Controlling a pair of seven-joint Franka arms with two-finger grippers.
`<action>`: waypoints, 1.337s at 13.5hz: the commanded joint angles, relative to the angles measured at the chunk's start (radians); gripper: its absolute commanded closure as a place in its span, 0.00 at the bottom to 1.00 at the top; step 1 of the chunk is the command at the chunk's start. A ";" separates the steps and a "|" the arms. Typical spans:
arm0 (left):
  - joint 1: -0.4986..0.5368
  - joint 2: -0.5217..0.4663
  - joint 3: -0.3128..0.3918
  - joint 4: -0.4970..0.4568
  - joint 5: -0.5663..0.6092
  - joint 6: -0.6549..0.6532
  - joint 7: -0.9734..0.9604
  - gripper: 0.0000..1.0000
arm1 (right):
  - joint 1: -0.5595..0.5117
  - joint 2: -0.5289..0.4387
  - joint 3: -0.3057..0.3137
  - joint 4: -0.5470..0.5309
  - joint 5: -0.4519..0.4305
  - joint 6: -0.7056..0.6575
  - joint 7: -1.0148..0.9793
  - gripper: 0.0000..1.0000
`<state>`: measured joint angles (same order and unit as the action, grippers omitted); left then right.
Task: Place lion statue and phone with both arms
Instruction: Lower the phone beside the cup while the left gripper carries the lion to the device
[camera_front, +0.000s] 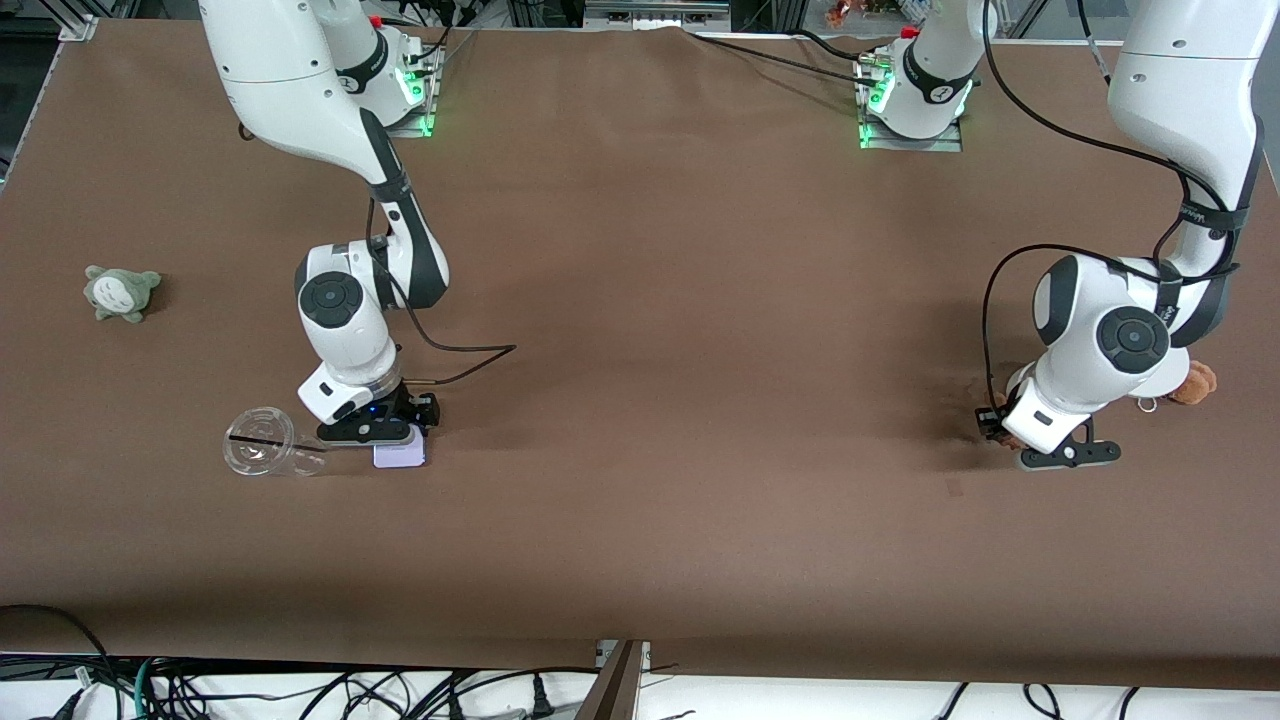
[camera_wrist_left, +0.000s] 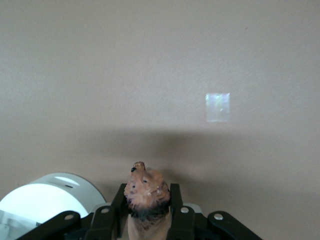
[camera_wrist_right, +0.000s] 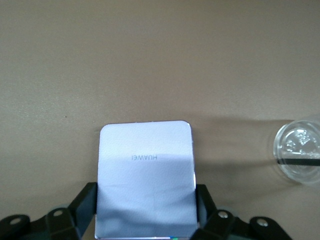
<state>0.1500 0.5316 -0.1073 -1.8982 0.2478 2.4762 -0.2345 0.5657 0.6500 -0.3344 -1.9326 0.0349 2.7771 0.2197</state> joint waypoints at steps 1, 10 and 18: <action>0.025 -0.058 -0.028 -0.079 0.013 0.020 0.003 1.00 | -0.013 -0.006 0.017 -0.028 0.020 0.016 -0.008 0.21; 0.043 -0.071 -0.028 -0.162 0.019 0.133 0.006 0.42 | -0.053 -0.007 0.069 -0.031 0.085 0.007 -0.013 0.19; 0.034 -0.117 -0.066 -0.032 0.008 -0.089 -0.019 0.00 | -0.052 -0.016 0.081 -0.028 0.085 -0.025 -0.059 0.01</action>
<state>0.1786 0.4371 -0.1485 -1.9636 0.2478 2.4652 -0.2376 0.5258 0.6499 -0.2670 -1.9442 0.0968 2.7569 0.2078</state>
